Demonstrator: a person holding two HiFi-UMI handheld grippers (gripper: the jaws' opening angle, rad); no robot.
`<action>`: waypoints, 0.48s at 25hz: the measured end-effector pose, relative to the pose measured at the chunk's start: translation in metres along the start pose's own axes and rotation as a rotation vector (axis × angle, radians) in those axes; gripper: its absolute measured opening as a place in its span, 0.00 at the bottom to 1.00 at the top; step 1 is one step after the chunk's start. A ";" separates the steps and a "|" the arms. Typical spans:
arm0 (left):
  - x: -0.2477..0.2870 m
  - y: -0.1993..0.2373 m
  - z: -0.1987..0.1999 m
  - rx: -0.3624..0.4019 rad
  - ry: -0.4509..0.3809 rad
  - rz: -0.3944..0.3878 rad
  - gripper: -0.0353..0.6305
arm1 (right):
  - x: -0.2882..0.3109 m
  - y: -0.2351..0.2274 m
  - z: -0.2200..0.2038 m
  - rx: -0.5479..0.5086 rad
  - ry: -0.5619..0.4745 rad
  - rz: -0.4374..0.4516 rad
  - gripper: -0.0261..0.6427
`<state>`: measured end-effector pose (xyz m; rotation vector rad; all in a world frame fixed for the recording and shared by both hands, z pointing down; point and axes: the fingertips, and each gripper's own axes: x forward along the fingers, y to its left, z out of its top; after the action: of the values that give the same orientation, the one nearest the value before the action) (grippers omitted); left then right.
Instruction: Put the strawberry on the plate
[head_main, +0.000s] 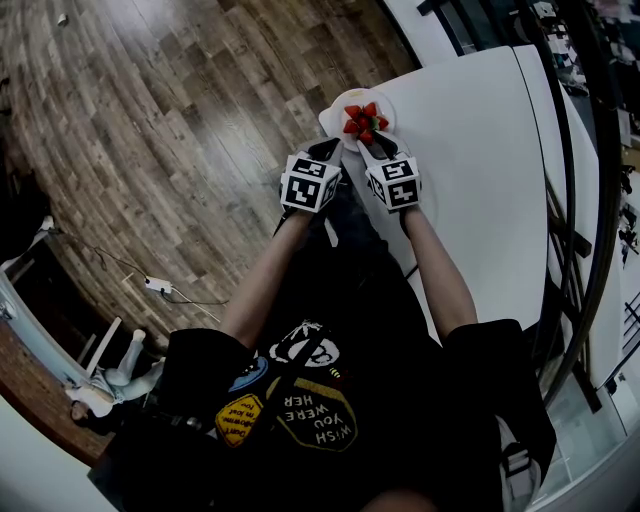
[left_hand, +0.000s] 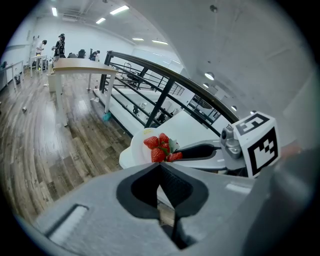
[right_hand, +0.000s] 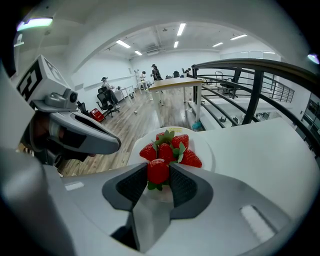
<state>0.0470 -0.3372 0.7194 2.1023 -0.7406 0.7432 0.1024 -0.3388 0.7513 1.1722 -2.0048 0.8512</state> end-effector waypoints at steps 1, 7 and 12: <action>-0.001 0.000 -0.001 0.001 0.000 0.001 0.05 | 0.000 0.000 -0.001 -0.002 0.001 -0.002 0.24; -0.002 0.001 -0.003 0.000 0.003 0.000 0.06 | 0.005 0.001 -0.001 -0.018 0.013 -0.013 0.24; -0.002 0.002 -0.009 -0.005 0.003 0.000 0.06 | 0.008 -0.003 -0.006 -0.016 0.039 -0.049 0.24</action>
<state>0.0419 -0.3300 0.7233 2.0962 -0.7397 0.7433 0.1036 -0.3387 0.7618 1.1822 -1.9403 0.8255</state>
